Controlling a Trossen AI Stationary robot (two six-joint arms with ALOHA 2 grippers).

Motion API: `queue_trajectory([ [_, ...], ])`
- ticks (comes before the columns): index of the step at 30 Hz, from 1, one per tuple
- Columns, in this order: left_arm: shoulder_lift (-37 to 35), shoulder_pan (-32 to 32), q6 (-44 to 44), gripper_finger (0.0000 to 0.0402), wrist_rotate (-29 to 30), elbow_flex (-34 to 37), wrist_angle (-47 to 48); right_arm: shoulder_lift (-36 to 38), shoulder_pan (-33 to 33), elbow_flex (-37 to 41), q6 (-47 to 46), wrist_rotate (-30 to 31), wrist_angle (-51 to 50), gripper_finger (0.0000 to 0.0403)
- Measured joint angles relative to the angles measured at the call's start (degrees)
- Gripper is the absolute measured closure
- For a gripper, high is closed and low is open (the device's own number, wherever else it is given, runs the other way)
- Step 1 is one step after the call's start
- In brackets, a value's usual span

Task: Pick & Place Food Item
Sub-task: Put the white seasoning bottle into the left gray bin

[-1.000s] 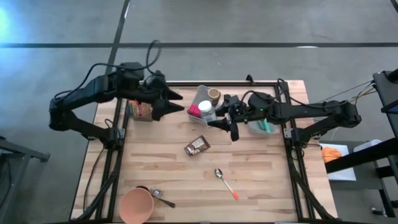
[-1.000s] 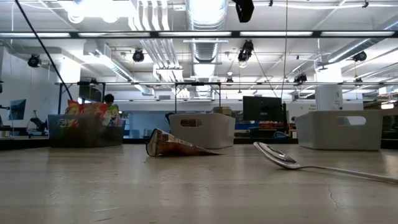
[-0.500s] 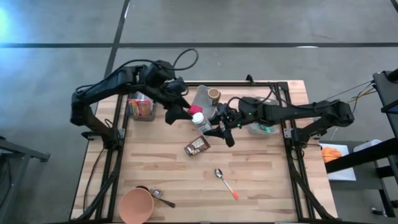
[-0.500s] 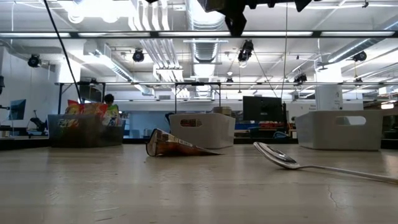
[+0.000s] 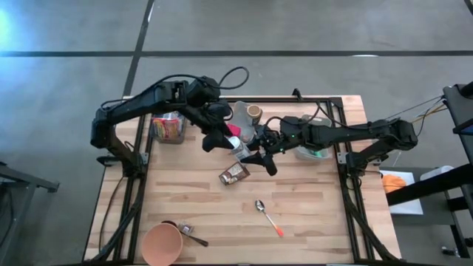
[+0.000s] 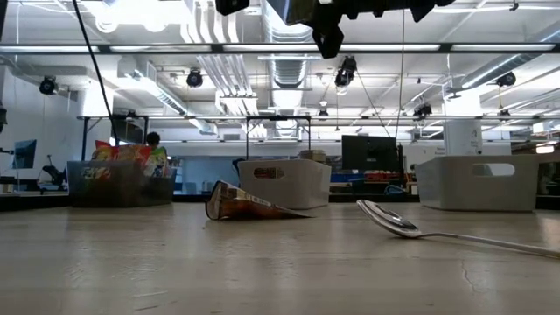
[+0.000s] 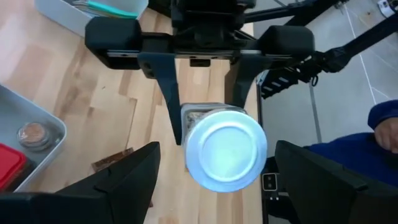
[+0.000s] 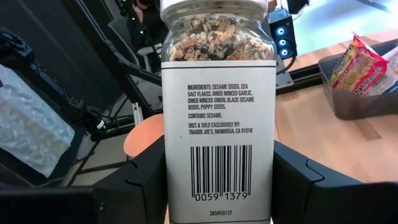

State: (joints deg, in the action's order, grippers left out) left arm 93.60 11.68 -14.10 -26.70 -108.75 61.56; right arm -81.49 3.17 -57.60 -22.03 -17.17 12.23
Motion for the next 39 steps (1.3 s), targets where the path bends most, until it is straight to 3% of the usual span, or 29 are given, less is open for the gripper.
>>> queue_trajectory([
  [20, 0.0, -0.7, 2.0, 0.0086, 0.2, 4.2, -6.6, 0.0, 0.2, 0.0, -0.3, -0.9, 0.1, 0.0214],
  [31, 0.0, -0.7, 3.6, 0.0205, -1.2, 4.2, -6.0, 0.0, 0.2, 0.0, -0.6, -1.1, 0.0, 0.0214],
  [35, 0.0, -0.7, 3.6, 0.0201, -1.4, 4.2, -6.0, 0.0, 0.2, 0.0, -0.6, -1.2, 0.0, 0.0214],
  [39, 0.0, -0.7, 3.6, 0.0147, -1.9, 4.2, -6.1, 0.0, 0.3, 0.0, 0.2, -1.7, 0.6, 0.0214],
])
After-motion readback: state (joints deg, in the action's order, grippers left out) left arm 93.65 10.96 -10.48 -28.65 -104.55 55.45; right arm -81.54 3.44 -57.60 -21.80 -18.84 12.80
